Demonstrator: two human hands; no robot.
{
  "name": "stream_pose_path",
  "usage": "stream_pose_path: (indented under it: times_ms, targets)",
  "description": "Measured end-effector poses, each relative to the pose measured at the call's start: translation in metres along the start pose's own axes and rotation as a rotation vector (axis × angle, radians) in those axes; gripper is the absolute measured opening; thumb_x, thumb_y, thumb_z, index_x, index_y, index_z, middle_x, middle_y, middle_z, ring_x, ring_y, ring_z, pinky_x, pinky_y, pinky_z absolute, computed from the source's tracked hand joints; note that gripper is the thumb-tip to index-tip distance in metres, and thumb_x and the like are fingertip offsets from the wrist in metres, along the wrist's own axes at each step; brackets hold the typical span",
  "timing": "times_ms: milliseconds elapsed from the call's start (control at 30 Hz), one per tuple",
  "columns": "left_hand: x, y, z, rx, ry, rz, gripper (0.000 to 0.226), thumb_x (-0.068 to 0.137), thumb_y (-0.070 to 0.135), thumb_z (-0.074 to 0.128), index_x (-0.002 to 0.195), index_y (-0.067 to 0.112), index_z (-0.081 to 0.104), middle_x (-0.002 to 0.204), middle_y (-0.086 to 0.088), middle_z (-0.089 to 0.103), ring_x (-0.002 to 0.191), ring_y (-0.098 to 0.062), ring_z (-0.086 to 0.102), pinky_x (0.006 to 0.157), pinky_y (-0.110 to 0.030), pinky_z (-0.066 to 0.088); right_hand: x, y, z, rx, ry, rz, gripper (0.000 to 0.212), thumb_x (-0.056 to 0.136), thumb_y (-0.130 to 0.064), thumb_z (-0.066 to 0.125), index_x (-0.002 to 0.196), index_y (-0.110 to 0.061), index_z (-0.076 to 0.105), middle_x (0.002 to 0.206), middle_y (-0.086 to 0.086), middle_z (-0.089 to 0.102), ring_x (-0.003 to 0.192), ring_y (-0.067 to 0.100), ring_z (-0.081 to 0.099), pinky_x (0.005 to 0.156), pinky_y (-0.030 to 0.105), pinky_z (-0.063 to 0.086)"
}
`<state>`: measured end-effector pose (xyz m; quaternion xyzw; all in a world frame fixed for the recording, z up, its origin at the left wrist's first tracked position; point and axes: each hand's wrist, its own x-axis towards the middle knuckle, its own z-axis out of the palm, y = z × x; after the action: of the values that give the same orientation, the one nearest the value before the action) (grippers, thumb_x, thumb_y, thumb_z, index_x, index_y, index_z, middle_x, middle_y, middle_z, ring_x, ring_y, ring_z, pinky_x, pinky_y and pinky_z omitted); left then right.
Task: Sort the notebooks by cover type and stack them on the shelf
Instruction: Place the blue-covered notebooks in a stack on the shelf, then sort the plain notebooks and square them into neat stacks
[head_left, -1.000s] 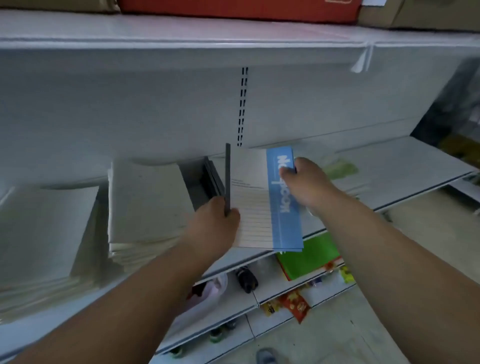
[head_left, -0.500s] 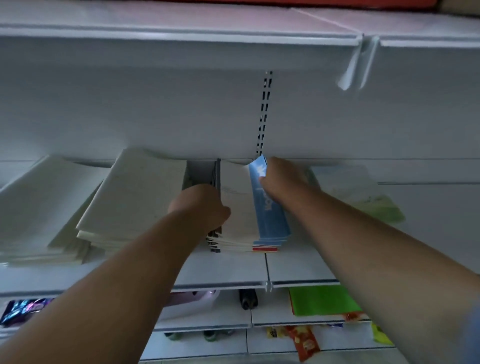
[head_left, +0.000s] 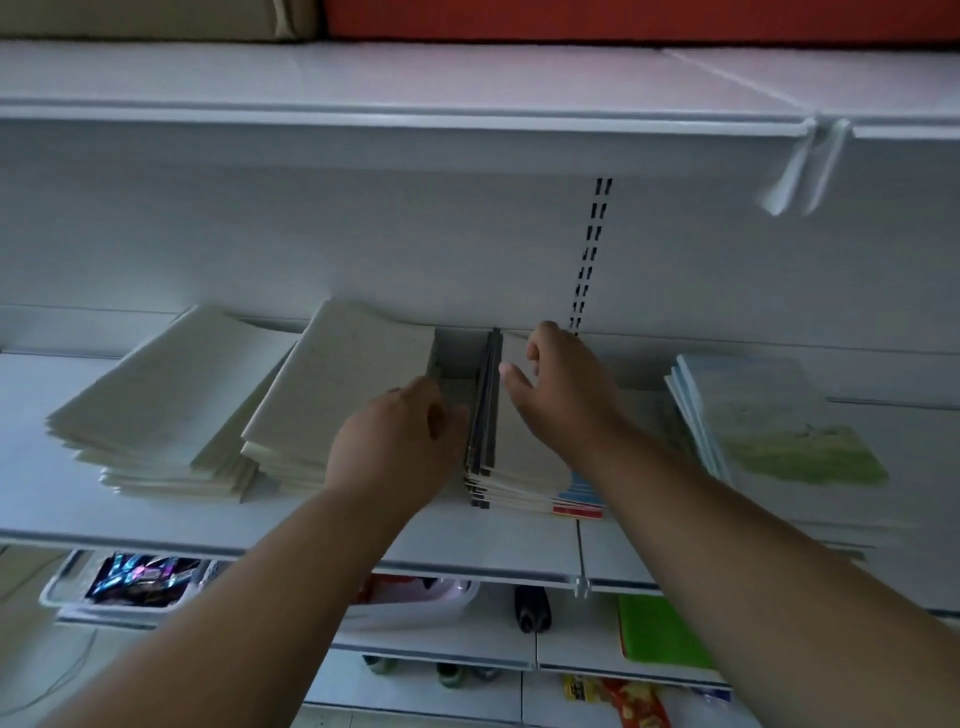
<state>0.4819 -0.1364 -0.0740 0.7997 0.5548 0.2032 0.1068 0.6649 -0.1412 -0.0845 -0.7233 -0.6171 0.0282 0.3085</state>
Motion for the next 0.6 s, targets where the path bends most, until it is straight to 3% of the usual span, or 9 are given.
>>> stream_pose_path:
  times_ms: [167,333,600]
  targets:
    - [-0.014,-0.055,-0.033,-0.017,0.113,-0.009,0.028,0.097,0.044,0.05,0.079,0.023,0.052,0.063,0.006,0.055,0.054,-0.008,0.05,0.046,-0.023,0.032,-0.009,-0.07,0.019,0.083,0.007,-0.039,0.024,0.093,-0.038,0.059,0.095,-0.016,0.048,0.09,0.002,0.054,0.082,0.022,0.053,0.069,0.039,0.048]
    - [-0.019,-0.137,-0.069,-0.132,0.171,0.019,0.023,0.095,0.036,0.057,0.077,0.022,0.053,0.062,0.007,0.053,0.057,-0.006,0.049,0.049,-0.022,0.035,-0.016,-0.15,0.053,0.069,0.084,-0.074,0.025,0.094,-0.038,0.058,0.096,-0.015,0.049,0.092,0.001,0.054,0.081,0.022,0.054,0.069,0.039,0.048]
    - [-0.022,-0.289,-0.126,-0.119,0.121,-0.063,0.019,0.095,0.035,0.055,0.08,0.023,0.052,0.064,0.006,0.055,0.062,-0.011,0.051,0.051,-0.024,0.032,-0.026,-0.266,0.129,0.123,0.086,-0.008,0.02,0.094,-0.036,0.058,0.091,-0.02,0.047,0.084,-0.006,0.053,0.067,0.009,0.046,0.057,0.023,0.032]
